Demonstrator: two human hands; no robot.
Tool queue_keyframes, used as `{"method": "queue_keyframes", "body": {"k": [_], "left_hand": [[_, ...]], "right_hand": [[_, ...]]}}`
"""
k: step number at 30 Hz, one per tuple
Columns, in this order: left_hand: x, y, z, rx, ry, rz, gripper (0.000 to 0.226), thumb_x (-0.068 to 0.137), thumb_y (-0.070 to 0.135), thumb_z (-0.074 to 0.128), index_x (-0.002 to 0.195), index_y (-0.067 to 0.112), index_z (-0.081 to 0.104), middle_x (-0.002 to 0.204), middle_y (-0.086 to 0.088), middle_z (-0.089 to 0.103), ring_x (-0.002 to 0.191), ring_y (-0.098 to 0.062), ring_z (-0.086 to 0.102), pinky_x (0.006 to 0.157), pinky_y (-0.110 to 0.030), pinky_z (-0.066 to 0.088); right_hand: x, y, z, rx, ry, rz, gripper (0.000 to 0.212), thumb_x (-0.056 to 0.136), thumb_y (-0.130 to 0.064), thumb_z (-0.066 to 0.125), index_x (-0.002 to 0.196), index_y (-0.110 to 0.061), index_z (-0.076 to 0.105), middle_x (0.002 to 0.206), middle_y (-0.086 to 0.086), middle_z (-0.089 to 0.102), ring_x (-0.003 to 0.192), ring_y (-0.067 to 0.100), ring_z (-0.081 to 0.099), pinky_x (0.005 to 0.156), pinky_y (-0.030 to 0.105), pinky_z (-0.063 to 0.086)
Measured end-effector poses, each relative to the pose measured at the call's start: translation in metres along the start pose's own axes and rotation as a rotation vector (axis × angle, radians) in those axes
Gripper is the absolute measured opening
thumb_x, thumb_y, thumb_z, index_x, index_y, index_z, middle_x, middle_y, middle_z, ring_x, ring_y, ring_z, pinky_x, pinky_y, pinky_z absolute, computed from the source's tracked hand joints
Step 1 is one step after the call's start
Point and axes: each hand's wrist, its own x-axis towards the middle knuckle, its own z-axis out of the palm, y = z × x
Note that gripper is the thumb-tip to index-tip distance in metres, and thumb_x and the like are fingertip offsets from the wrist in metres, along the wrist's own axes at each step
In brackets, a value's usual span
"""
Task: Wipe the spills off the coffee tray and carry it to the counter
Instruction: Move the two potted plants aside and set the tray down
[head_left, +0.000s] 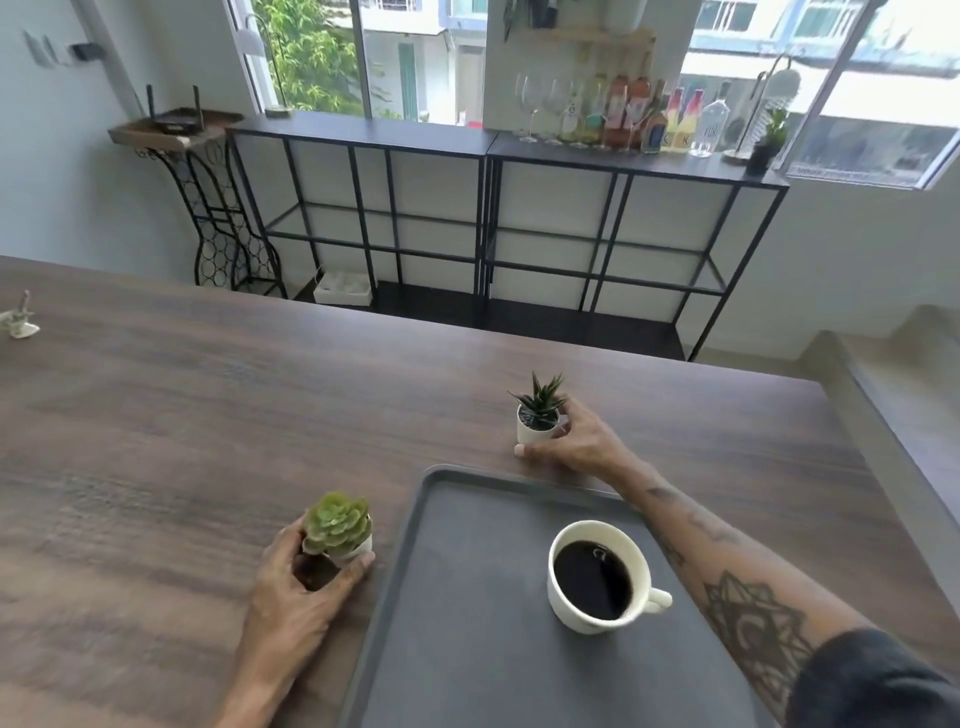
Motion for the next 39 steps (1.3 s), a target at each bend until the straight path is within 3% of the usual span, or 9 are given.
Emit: {"method": "queue_keyframes", "body": {"k": [4, 7, 11, 16, 22, 29, 32, 37, 39], "left_hand": [[0.001, -0.002, 0.000, 0.028, 0.017, 0.031, 0.053, 0.062, 0.033, 0.091, 0.110, 0.036, 0.067, 0.104, 0.003, 0.075, 0.093, -0.012, 0.072, 0.084, -0.024, 0.054], [0.013, 0.008, 0.002, 0.056, 0.039, 0.043, 0.056, 0.058, 0.044, 0.087, 0.110, 0.034, 0.068, 0.098, 0.009, 0.076, 0.084, -0.003, 0.071, 0.075, -0.015, 0.054], [0.060, 0.056, 0.019, 0.115, 0.018, 0.110, 0.047, 0.063, 0.050, 0.085, 0.103, 0.033, 0.068, 0.090, 0.025, 0.073, 0.074, 0.003, 0.068, 0.057, -0.004, 0.047], [0.133, 0.141, 0.089, 0.204, -0.081, 0.321, 0.043, 0.069, 0.042, 0.087, 0.104, 0.031, 0.064, 0.085, 0.018, 0.070, 0.072, 0.009, 0.066, 0.054, 0.000, 0.044], [0.164, 0.219, 0.192, 0.217, -0.246, 0.422, 0.052, 0.068, 0.040, 0.087, 0.111, 0.017, 0.069, 0.101, 0.003, 0.073, 0.084, -0.008, 0.069, 0.066, -0.006, 0.043], [0.130, 0.231, 0.295, 0.236, -0.413, 0.352, 0.049, 0.067, 0.037, 0.086, 0.108, 0.017, 0.070, 0.097, 0.003, 0.074, 0.088, -0.012, 0.069, 0.072, -0.018, 0.047], [0.108, 0.227, 0.345, 0.256, -0.475, 0.306, 0.048, 0.066, 0.035, 0.086, 0.107, 0.016, 0.069, 0.096, 0.002, 0.074, 0.088, -0.014, 0.068, 0.073, -0.022, 0.047], [0.069, 0.218, 0.424, 0.216, -0.607, 0.255, 0.035, 0.064, 0.021, 0.087, 0.094, 0.024, 0.069, 0.082, 0.011, 0.070, 0.084, -0.012, 0.068, 0.063, -0.007, 0.047], [0.058, 0.215, 0.447, 0.218, -0.622, 0.231, 0.039, 0.063, 0.022, 0.085, 0.100, 0.022, 0.072, 0.083, 0.008, 0.071, 0.086, -0.014, 0.069, 0.072, -0.013, 0.052]], "right_hand": [[-0.001, 0.003, 0.011, -0.037, 0.027, -0.015, 0.047, 0.064, -0.045, 0.082, 0.105, -0.040, 0.060, 0.091, -0.029, 0.066, 0.085, -0.018, 0.056, 0.083, 0.017, 0.043], [-0.007, 0.004, 0.006, -0.055, 0.068, -0.051, 0.043, 0.063, -0.050, 0.078, 0.100, -0.045, 0.057, 0.087, -0.031, 0.063, 0.080, -0.015, 0.057, 0.073, 0.012, 0.041], [-0.015, 0.006, -0.030, -0.011, 0.199, -0.050, 0.037, 0.064, -0.049, 0.078, 0.094, -0.048, 0.056, 0.089, -0.029, 0.063, 0.080, -0.003, 0.060, 0.067, 0.016, 0.043], [-0.025, 0.020, -0.109, -0.030, 0.367, -0.003, 0.050, 0.068, -0.044, 0.079, 0.113, -0.036, 0.059, 0.096, -0.014, 0.070, 0.088, 0.008, 0.067, 0.082, 0.028, 0.050], [-0.041, 0.034, -0.195, 0.049, 0.500, 0.027, 0.042, 0.069, -0.038, 0.079, 0.108, -0.037, 0.063, 0.092, -0.021, 0.070, 0.086, -0.007, 0.067, 0.067, 0.012, 0.047], [-0.059, 0.073, -0.237, 0.086, 0.595, 0.143, 0.030, 0.067, -0.038, 0.079, 0.092, -0.043, 0.063, 0.078, -0.032, 0.065, 0.065, -0.026, 0.058, 0.052, -0.003, 0.038], [-0.065, 0.101, -0.243, 0.094, 0.634, 0.199, 0.026, 0.068, -0.030, 0.079, 0.078, -0.043, 0.058, 0.072, -0.030, 0.060, 0.062, -0.019, 0.056, 0.050, -0.006, 0.035], [-0.065, 0.154, -0.244, 0.114, 0.645, 0.325, 0.039, 0.067, -0.029, 0.076, 0.103, -0.033, 0.063, 0.072, -0.023, 0.062, 0.082, 0.009, 0.063, 0.072, 0.016, 0.042], [-0.063, 0.171, -0.242, 0.113, 0.650, 0.345, 0.048, 0.067, -0.029, 0.078, 0.112, -0.025, 0.060, 0.075, -0.017, 0.061, 0.085, 0.014, 0.061, 0.074, 0.018, 0.040]]}}
